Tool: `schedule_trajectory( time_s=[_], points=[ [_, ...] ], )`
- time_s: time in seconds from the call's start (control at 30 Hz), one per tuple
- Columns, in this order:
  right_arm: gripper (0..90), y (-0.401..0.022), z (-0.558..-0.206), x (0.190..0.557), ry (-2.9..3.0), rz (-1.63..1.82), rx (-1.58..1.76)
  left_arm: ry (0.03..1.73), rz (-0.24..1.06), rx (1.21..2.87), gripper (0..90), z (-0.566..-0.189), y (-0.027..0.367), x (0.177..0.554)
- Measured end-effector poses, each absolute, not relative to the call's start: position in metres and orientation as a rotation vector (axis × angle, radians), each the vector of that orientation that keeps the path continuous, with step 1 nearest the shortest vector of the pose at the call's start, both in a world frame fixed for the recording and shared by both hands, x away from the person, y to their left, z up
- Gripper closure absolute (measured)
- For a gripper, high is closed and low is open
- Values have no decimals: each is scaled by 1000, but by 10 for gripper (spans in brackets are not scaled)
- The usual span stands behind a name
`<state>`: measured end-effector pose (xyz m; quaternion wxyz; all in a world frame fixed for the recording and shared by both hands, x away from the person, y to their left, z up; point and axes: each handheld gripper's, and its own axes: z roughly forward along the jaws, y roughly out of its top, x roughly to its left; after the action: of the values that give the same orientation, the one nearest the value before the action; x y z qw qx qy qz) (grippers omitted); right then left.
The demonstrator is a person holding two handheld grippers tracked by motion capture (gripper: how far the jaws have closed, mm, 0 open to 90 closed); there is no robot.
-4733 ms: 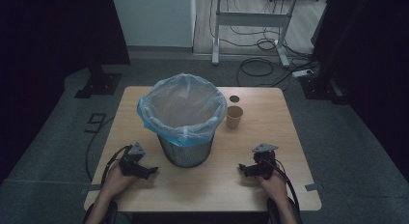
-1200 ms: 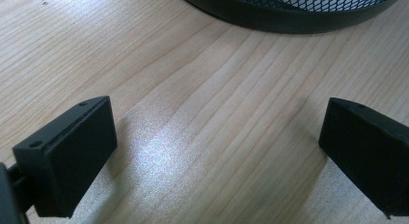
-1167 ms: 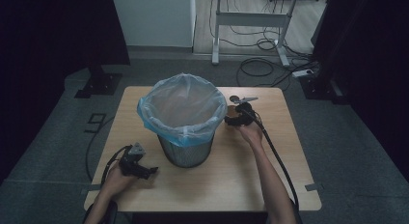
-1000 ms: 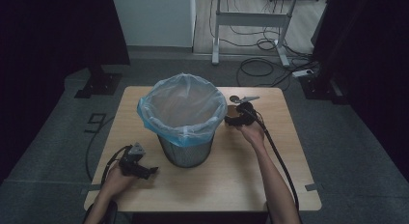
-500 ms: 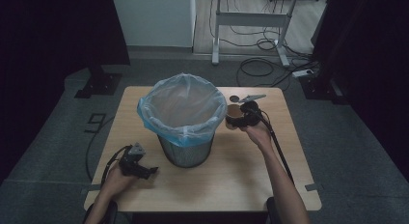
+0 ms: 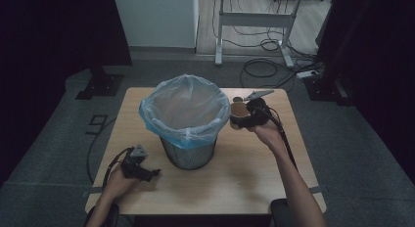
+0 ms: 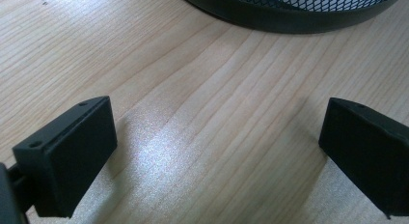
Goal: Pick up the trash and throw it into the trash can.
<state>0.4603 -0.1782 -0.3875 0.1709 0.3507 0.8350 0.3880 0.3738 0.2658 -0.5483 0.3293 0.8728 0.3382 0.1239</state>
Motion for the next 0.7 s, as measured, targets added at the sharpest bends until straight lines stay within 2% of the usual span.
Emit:
schedule_trajectory(
  time_s=[0.7],
  points=[
    [263, -184, -333, 446, 2385, 1099, 989, 884, 325, 2286, 0, -548, 266, 374]
  ],
)
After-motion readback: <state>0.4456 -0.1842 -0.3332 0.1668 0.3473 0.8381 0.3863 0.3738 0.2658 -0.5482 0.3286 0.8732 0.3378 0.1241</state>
